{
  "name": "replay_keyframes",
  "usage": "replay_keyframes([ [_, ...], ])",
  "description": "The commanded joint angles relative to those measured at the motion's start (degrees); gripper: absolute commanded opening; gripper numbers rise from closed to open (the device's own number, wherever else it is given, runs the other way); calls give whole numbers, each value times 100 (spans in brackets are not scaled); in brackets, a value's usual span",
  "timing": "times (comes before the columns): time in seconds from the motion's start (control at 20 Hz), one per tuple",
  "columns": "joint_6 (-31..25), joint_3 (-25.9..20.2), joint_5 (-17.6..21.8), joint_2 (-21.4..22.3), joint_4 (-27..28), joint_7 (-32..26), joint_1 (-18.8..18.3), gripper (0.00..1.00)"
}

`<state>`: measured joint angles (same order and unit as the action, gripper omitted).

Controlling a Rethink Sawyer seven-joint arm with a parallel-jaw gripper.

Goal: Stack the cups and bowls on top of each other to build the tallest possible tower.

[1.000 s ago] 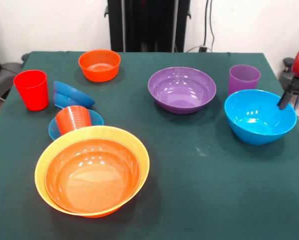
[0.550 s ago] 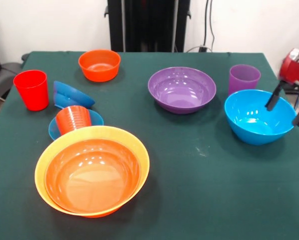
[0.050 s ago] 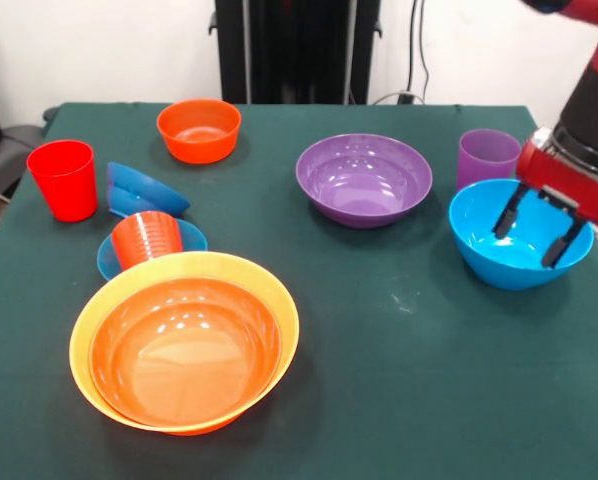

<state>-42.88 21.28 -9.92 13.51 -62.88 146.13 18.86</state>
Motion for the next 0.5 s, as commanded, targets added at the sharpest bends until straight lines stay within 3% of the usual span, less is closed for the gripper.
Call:
replay_keyframes([
  [0.05,898,-1097,-272,-212,-863,607,-144,100],
  [0.5,1284,-1777,-399,151,-1306,107,-519,100],
])
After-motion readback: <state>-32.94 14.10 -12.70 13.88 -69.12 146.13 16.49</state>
